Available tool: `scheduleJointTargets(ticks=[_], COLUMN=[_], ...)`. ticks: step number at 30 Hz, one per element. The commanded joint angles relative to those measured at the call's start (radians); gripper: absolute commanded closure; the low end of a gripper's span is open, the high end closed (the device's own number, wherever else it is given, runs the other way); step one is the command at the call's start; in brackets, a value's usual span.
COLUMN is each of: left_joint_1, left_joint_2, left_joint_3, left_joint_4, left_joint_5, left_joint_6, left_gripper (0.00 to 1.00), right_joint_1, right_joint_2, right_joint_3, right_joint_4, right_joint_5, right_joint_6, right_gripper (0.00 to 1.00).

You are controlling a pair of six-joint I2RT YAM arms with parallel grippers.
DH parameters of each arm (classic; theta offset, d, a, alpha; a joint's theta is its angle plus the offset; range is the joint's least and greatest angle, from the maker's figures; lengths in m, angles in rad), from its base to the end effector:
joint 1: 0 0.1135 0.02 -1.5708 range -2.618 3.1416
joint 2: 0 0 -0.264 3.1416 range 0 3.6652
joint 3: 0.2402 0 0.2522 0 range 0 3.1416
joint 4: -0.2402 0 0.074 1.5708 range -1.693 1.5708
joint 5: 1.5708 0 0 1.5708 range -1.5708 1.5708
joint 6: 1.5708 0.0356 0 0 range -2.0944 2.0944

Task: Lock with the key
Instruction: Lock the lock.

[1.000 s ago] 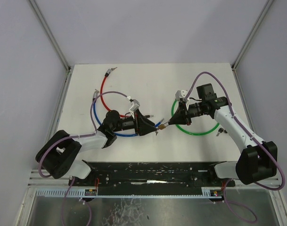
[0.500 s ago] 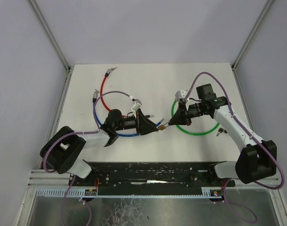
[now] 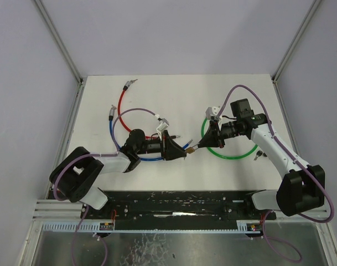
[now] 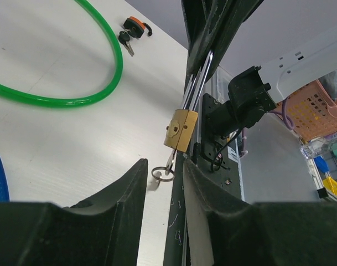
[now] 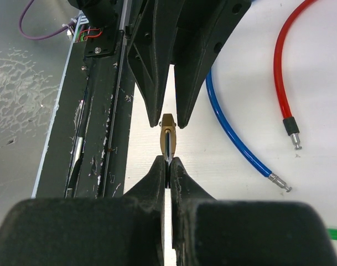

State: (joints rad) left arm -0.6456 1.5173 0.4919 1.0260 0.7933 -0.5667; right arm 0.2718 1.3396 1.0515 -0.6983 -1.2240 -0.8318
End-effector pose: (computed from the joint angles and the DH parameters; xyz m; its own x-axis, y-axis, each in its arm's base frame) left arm 0.2110 -0.1907 0.1989 -0.5318 -0.0709 -0.8439 0.8366 0.1108 -0.5365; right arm 0.2404 0.1018 0.2866 -0.1043 -0.2899 -0.9514 -0.9920 -0.0388 0.1205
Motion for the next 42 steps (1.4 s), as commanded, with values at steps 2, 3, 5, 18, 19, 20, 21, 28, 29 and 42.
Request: scheduleJointTargets(ticks=[2, 3, 5, 18, 19, 20, 21, 28, 29, 42], left_joint_1=[-0.008, -0.009, -0.011, -0.017, -0.017, -0.017, -0.017, -0.016, -0.016, -0.018], left_joint_2=[0.012, 0.013, 0.015, 0.026, 0.025, 0.024, 0.022, 0.007, 0.008, 0.002], left_joint_3=[0.032, 0.035, 0.039, 0.056, 0.057, 0.058, 0.060, 0.066, 0.068, 0.077], left_joint_4=[0.077, 0.077, 0.074, 0.019, 0.012, 0.006, -0.004, -0.092, -0.094, -0.070], left_joint_5=[0.027, 0.029, 0.033, 0.040, 0.042, 0.042, 0.044, 0.046, 0.046, 0.049], left_joint_6=[-0.002, -0.001, -0.001, 0.031, 0.036, 0.042, 0.048, 0.113, 0.114, 0.080], left_gripper=[0.70, 0.70, 0.70, 0.74, 0.73, 0.72, 0.71, 0.69, 0.70, 0.74], right_joint_1=[-0.006, -0.006, -0.006, -0.005, -0.006, -0.006, -0.006, -0.006, -0.006, -0.006], right_joint_2=[0.001, 0.001, 0.003, 0.000, 0.000, 0.000, 0.000, 0.000, 0.000, 0.001], right_joint_3=[0.047, 0.045, 0.046, 0.046, 0.046, 0.047, 0.048, 0.048, 0.049, 0.047], right_joint_4=[-0.006, -0.006, -0.007, -0.010, -0.010, -0.010, -0.010, -0.015, -0.015, -0.018], right_joint_5=[-0.052, -0.050, -0.051, -0.051, -0.051, -0.050, -0.051, -0.051, -0.051, -0.051], right_joint_6=[-0.015, -0.015, -0.015, -0.016, -0.017, -0.016, -0.016, -0.021, -0.021, -0.024], right_gripper=[1.00, 1.00, 1.00, 1.00, 1.00, 1.00, 1.00, 1.00, 1.00, 1.00])
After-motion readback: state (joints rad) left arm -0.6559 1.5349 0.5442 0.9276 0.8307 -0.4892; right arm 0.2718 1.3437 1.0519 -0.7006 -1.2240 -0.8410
